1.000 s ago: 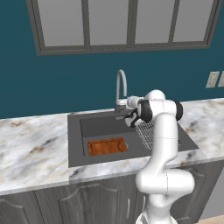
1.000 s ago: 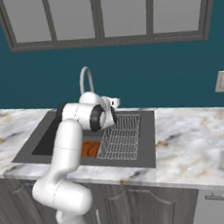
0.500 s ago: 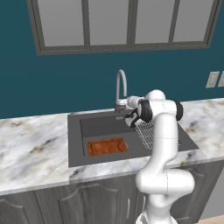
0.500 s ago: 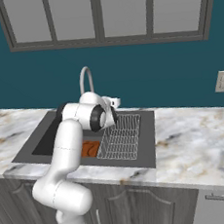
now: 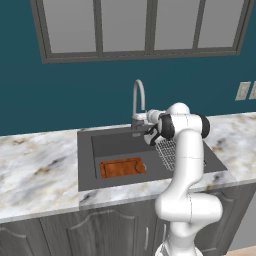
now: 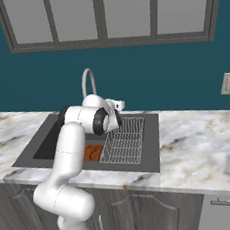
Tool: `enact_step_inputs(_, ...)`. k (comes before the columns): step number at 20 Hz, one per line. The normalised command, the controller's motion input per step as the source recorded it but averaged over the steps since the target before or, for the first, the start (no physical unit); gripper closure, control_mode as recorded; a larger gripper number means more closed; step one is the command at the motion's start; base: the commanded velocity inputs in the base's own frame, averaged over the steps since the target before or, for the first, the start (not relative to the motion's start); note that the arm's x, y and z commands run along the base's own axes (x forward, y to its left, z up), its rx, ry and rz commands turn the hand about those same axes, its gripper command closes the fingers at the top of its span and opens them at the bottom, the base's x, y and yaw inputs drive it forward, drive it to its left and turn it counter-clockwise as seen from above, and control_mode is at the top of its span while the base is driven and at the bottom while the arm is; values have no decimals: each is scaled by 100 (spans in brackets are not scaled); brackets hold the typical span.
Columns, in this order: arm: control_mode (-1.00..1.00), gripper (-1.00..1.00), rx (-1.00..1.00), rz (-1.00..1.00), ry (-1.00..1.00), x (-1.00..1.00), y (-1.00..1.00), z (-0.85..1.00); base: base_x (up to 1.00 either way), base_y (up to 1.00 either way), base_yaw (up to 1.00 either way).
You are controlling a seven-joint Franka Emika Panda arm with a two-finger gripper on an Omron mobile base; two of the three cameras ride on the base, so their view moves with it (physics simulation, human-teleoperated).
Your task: Turn on the sink faucet with hot water and rinse the cutting board for ten seconds, then turn off the faucet. Push the cutting board to reach the water if necessary.
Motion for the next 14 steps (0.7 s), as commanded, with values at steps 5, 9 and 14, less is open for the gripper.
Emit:
enact_step_inputs(5,-100,100,0,0,0,-3,-48,0,0,0,0)
enact_step_inputs(9,-100,100,0,0,0,-6,-53,0,0,0,0)
enact_step_inputs(14,-100,100,0,1,0,-8,-53,0,0,0,0)
